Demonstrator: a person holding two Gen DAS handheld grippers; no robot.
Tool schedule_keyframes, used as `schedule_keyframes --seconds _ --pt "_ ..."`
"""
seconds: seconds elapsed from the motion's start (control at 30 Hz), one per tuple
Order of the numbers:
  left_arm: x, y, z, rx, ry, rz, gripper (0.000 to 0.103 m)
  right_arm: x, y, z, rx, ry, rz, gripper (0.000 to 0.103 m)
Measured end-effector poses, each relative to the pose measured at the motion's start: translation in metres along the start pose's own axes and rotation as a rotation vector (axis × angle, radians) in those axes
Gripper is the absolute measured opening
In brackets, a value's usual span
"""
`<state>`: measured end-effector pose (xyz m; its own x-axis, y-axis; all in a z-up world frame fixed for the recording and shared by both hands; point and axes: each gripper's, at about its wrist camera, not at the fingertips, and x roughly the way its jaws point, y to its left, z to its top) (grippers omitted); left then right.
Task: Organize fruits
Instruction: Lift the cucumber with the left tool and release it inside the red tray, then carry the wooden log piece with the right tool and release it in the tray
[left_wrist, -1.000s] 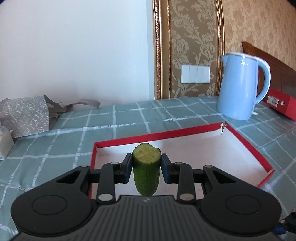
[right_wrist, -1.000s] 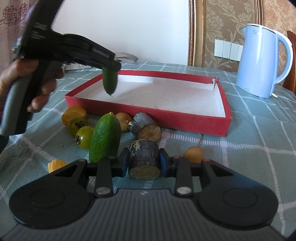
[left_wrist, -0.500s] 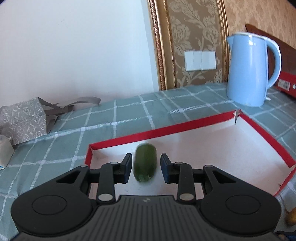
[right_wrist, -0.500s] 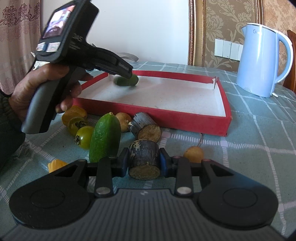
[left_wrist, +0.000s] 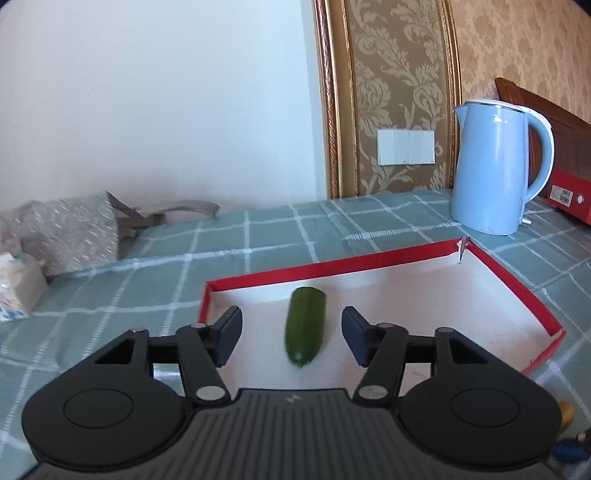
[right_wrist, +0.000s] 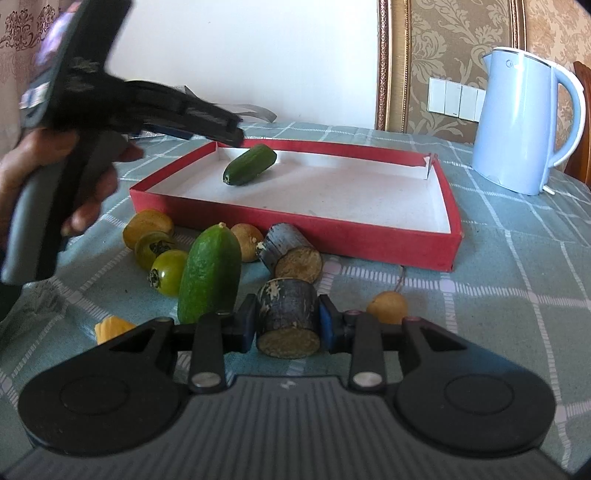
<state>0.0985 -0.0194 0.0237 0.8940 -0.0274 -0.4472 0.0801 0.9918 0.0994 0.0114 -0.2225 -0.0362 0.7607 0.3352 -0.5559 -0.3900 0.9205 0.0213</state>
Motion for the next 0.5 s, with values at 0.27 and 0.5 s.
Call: schedule_keyframes --seconds 0.27,0.5 --pt "-0.036 0.025 -0.023 -0.137 -0.014 -0.014 0.070 0.000 0.001 0.000 -0.004 0.000 -0.002 0.032" --pt "-0.051 0.048 -0.052 -0.205 0.014 -0.004 0.075 -0.003 0.003 0.000 -0.014 -0.015 -0.026 0.032"
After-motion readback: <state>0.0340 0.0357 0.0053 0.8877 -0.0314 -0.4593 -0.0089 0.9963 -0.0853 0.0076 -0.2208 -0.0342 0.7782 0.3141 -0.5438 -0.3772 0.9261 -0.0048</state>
